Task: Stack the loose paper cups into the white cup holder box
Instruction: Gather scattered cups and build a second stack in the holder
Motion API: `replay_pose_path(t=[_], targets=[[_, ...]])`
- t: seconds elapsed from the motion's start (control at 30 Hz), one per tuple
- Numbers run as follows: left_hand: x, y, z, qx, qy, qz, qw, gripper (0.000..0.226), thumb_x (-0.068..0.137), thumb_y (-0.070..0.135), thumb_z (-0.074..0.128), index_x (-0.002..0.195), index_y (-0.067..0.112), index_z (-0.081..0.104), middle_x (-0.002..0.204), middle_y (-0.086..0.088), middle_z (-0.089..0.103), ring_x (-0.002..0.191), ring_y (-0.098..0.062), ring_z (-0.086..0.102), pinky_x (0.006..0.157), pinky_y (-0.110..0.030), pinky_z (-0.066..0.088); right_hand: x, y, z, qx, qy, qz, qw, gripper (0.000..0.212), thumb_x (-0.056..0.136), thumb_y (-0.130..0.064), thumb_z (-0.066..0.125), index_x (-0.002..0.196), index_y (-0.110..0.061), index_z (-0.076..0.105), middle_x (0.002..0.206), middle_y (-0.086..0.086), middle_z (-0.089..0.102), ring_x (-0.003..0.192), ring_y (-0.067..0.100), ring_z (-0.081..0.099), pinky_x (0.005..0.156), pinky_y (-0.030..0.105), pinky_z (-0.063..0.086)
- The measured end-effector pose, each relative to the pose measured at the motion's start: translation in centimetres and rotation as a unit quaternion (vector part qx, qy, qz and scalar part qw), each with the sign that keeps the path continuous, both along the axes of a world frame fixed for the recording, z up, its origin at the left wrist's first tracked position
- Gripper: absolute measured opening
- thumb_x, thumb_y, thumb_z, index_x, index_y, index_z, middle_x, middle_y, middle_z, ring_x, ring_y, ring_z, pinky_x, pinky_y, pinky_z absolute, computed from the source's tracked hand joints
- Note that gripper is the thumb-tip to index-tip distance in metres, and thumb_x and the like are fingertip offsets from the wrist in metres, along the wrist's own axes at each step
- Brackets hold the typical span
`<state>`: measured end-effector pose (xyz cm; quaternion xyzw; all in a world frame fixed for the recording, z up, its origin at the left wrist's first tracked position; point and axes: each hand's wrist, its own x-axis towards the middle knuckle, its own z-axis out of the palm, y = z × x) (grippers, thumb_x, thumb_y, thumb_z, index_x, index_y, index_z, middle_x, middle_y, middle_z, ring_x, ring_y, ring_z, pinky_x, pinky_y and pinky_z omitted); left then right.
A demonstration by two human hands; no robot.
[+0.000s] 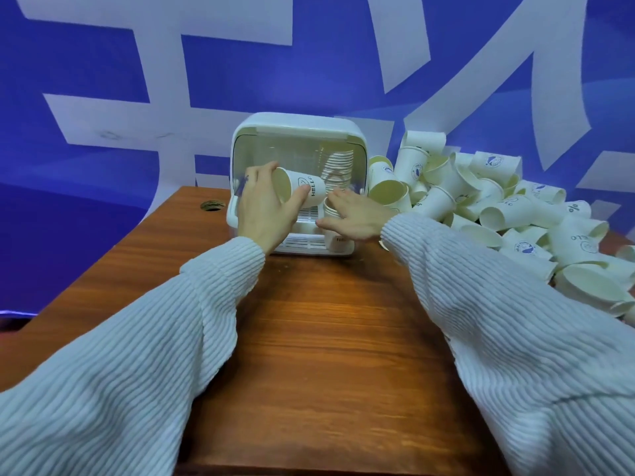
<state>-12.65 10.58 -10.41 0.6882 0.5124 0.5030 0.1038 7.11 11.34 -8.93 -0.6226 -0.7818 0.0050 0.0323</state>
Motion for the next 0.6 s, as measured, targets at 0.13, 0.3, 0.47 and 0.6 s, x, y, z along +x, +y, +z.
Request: replay_pose_path(t=[0.13,0.3,0.47,0.6], targets=[[0.6,0.3,1.1,0.012,-0.012,-0.017,1.000,0.074,0.095,0.052,0.067,0.153,0.014,0.042,0.152,-0.006,0.046,0.138,-0.020,0.046,0.110,-0.031,0.035,0.9,-1.3,-0.2,0.065,0.204,-0.019,0.977,0.086,0.100,-0.062,0.048,0.165,-0.018,0.014,0.171,0.004,0.020,0.158,0.023,0.015,0.128,0.042,0.016],[2.8,1.2,2.2,0.064,0.038,-0.076,0.994,0.067,0.092,0.043,0.073,0.146,0.010,0.050,0.144,-0.007,0.057,0.132,-0.023,0.053,0.109,-0.037,0.041,2.7,-3.2,-0.7,0.124,0.278,-0.032,0.952,0.086,0.099,-0.059,0.052,0.166,-0.023,0.013,0.170,-0.003,0.025,0.153,0.012,0.029,0.124,0.041,0.029],[5.3,2.6,1.8,0.050,0.183,-0.120,0.975,0.065,0.092,0.042,0.071,0.147,0.014,0.050,0.147,-0.008,0.055,0.133,-0.029,0.052,0.110,-0.040,0.041,4.3,-5.0,-0.6,0.129,0.307,-0.043,0.942,0.080,0.100,-0.057,0.052,0.165,-0.029,0.014,0.165,0.000,0.035,0.149,0.010,0.036,0.120,0.037,0.032],[6.6,3.1,1.4,0.051,0.204,-0.121,0.970,0.058,0.093,0.041,0.058,0.143,0.011,0.053,0.142,-0.011,0.058,0.127,-0.035,0.055,0.108,-0.047,0.044,6.3,-5.8,-1.2,0.143,0.298,-0.069,0.941,0.083,0.094,-0.070,0.045,0.163,-0.035,0.015,0.157,0.000,0.046,0.144,0.011,0.042,0.118,0.043,0.036]])
